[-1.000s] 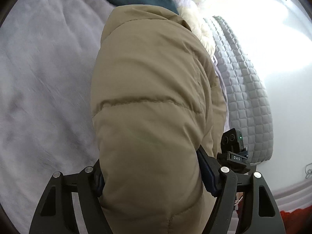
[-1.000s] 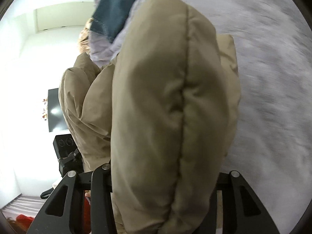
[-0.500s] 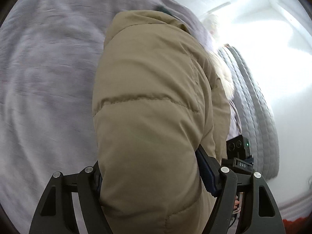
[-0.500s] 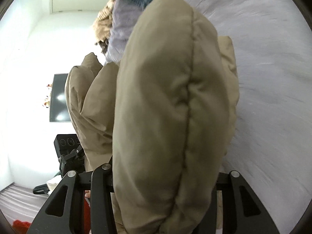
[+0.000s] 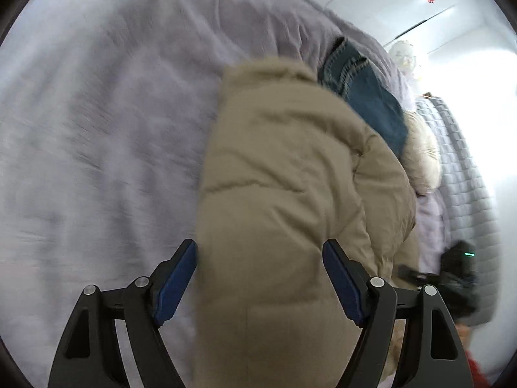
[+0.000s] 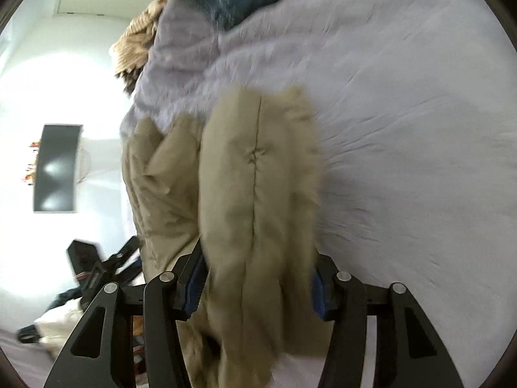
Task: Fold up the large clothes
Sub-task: 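Lower the coat bundle onto the bed with both tools and open them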
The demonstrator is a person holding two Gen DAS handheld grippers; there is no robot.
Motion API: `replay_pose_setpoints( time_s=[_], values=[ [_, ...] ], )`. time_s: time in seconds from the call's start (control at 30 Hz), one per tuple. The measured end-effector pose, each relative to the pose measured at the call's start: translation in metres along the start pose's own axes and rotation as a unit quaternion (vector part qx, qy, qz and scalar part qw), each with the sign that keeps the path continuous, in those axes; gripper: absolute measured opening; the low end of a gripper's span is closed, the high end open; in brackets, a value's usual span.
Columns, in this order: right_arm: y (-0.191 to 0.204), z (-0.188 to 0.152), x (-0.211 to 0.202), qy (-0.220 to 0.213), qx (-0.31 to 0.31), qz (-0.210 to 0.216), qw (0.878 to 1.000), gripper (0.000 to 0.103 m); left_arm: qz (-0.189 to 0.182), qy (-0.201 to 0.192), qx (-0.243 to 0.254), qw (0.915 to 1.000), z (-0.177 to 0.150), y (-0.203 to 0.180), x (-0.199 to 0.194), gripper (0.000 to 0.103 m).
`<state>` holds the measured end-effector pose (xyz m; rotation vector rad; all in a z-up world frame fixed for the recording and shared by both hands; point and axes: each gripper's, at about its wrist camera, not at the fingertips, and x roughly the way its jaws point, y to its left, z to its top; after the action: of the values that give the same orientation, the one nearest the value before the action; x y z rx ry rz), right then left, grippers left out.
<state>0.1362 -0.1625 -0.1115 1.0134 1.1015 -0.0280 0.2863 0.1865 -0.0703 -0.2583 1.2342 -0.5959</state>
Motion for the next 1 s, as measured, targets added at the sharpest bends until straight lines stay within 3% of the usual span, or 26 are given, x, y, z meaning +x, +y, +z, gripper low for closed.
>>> replay_pose_setpoints(
  time_s=[0.03, 0.1, 0.2, 0.3, 0.37, 0.47, 0.53, 0.73, 1.0],
  values=[
    [0.004, -0.008, -0.015, -0.019, -0.007, -0.013, 1.000, 0.054, 0.007, -0.010, 0.007, 0.9999, -0.003, -0.002, -0.011, 0.079],
    [0.000, -0.013, -0.040, -0.036, -0.015, -0.007, 0.999, 0.033, 0.021, -0.022, 0.020, 0.9994, -0.014, -0.006, -0.027, 0.079],
    [0.018, -0.036, -0.062, -0.055, -0.030, 0.025, 0.998, 0.028, 0.046, -0.014, 0.045, 0.9978, -0.039, -0.010, -0.033, 0.079],
    [0.045, -0.069, -0.060, -0.059, -0.064, 0.023, 0.996, 0.028, 0.074, 0.012, 0.073, 0.9945, -0.067, -0.018, -0.024, 0.079],
    [0.060, -0.082, -0.044, -0.054, -0.098, -0.024, 0.993, 0.028, 0.074, 0.021, 0.084, 0.9935, -0.080, -0.020, -0.015, 0.080],
    [0.056, -0.088, -0.006, -0.025, -0.100, -0.137, 0.985, 0.028, 0.100, 0.031, 0.099, 0.9896, -0.086, -0.023, -0.003, 0.080],
    [0.040, -0.092, 0.007, -0.014, -0.078, -0.168, 0.983, 0.028, 0.091, 0.046, 0.076, 0.9919, -0.084, -0.020, -0.002, 0.080],
    [0.003, -0.087, 0.025, -0.008, 0.021, -0.149, 0.989, 0.025, 0.107, 0.065, 0.082, 0.9888, -0.093, -0.024, -0.014, 0.080],
    [0.039, -0.112, -0.012, -0.035, -0.020, -0.169, 0.985, 0.028, 0.121, 0.067, 0.100, 0.9853, -0.114, -0.031, -0.048, 0.080]
  ],
)
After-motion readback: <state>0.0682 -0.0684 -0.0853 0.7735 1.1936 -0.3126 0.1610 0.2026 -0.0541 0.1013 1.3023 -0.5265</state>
